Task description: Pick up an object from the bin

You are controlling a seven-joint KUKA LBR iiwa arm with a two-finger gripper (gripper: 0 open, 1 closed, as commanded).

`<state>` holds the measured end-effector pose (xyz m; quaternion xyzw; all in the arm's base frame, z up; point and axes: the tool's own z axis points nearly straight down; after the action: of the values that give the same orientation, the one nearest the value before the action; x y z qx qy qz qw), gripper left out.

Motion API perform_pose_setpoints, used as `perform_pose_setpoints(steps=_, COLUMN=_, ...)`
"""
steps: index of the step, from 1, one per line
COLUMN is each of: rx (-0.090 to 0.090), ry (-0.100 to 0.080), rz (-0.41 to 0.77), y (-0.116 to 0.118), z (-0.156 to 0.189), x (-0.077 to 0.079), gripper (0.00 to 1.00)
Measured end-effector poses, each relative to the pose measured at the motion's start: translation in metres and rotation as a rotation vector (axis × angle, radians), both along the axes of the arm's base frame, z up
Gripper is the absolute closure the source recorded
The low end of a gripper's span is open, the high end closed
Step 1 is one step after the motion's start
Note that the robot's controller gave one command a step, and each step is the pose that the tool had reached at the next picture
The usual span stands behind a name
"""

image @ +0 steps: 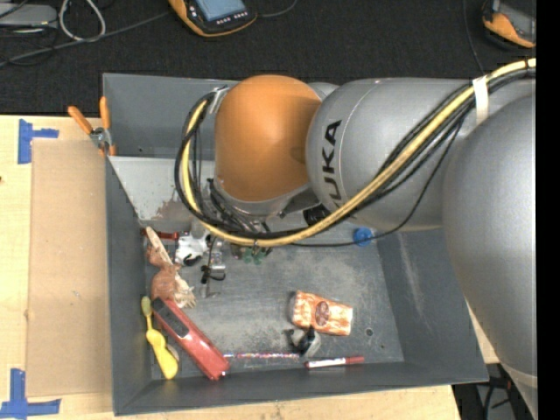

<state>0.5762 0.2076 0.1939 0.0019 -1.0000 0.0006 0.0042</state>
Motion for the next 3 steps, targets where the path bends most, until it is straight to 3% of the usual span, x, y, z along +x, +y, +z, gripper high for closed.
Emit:
perform_pose_setpoints(steps=1, rx=0.001, ry=-0.007, rz=-0.004, y=-0.001, z=0.005, x=0.002, gripper=0.00)
perform_pose_setpoints(steps=2, rx=0.002, ry=-0.006, rz=0.126, y=-0.017, z=-0.050, x=-0.028, gripper=0.00)
perform_pose_setpoints(steps=3, rx=0.004, ry=-0.011, rz=0.304, y=-0.020, z=-0.126, x=-0.019, gripper=0.00)
